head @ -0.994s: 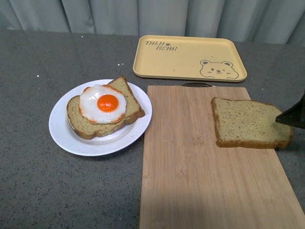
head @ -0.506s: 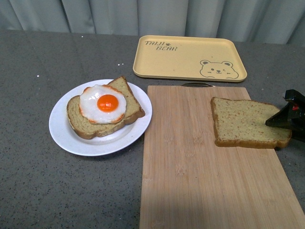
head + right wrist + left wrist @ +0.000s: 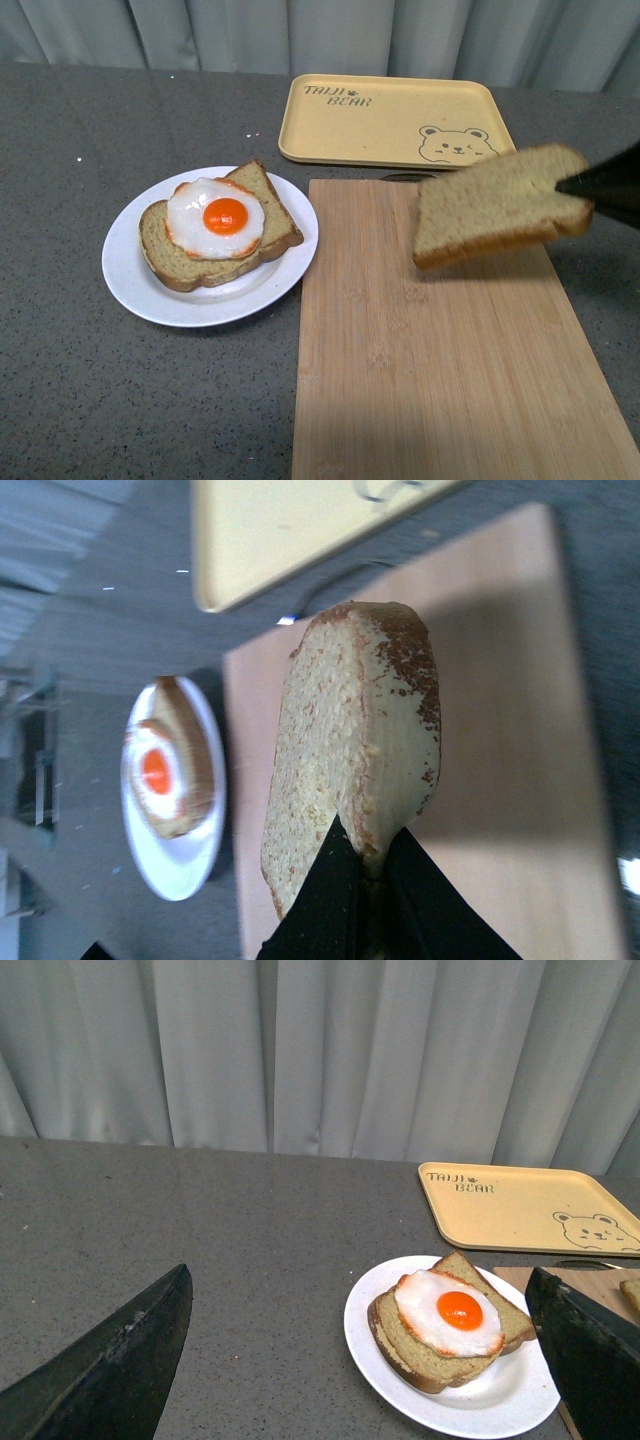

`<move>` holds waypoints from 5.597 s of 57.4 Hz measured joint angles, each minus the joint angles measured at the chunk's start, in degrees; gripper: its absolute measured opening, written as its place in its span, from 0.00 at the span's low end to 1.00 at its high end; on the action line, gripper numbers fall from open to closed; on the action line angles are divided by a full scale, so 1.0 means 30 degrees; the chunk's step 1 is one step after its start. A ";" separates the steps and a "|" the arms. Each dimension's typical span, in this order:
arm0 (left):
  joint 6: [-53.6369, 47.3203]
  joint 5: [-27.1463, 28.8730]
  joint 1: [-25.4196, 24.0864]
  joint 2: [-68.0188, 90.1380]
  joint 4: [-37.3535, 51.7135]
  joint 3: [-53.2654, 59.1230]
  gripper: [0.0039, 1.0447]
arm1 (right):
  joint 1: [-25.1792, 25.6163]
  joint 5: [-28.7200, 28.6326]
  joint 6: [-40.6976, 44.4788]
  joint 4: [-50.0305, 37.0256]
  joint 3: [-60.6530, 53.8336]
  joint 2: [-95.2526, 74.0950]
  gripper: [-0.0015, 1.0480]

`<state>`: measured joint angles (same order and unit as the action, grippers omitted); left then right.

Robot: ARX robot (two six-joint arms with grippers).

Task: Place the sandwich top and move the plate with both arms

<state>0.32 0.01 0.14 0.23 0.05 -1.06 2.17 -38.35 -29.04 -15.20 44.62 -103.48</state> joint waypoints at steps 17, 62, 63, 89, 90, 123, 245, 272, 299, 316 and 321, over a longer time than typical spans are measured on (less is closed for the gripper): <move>0.0000 0.0000 0.0000 0.0000 0.0000 -0.0007 0.94 | -0.3869 -0.2164 -0.0408 -0.1428 0.2200 -0.1239 0.02; 0.0000 0.0000 0.0000 0.0000 0.0000 0.0000 0.94 | -0.7723 -0.4532 0.0634 0.1122 1.1730 -1.0382 0.02; 0.0000 0.0000 0.0000 0.0000 0.0000 -0.0007 0.94 | -0.7723 -0.4517 0.0627 0.1122 1.1730 -1.0418 0.02; 0.0000 0.0000 0.0000 0.0000 -0.0007 -0.0007 0.94 | -0.6288 0.1370 0.2004 -0.3169 0.5982 -0.4277 0.83; 0.0000 0.0000 0.0000 0.0000 -0.0007 -0.0007 0.94 | -0.6127 0.1756 0.2055 -0.3315 0.5632 -0.3869 0.87; -0.0007 0.0000 0.0000 -0.0015 -0.0007 0.0000 0.94 | -0.3650 1.5657 0.9464 -1.7435 -0.7344 0.4262 0.18; -0.0007 0.0000 0.0000 -0.0015 -0.0007 -0.0007 0.94 | -0.0772 1.2801 0.9632 0.0605 -1.4797 3.0104 0.01; -0.0007 0.0000 0.0000 -0.0015 -0.0007 0.0000 0.94 | -0.0772 1.2743 0.9639 0.5020 -1.4783 3.4403 0.01; 0.0597 -0.3432 -0.0845 0.2528 -0.2936 -0.1180 0.94 | -0.0765 1.2750 0.9668 0.5034 -1.4783 3.4410 0.58; 0.4138 -0.4226 -0.0444 1.9132 0.6244 -0.3650 0.94 | -0.0758 1.2735 0.9668 0.5042 -1.4783 3.4410 0.90; 0.5931 -0.5231 -0.0619 2.5252 0.7402 -0.5705 0.94 | -0.0758 1.2743 0.9668 0.5034 -1.4783 3.4410 0.91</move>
<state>18.11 -15.68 -1.72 75.99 22.26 -18.17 -0.10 -0.12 -0.03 -0.10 0.27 -0.25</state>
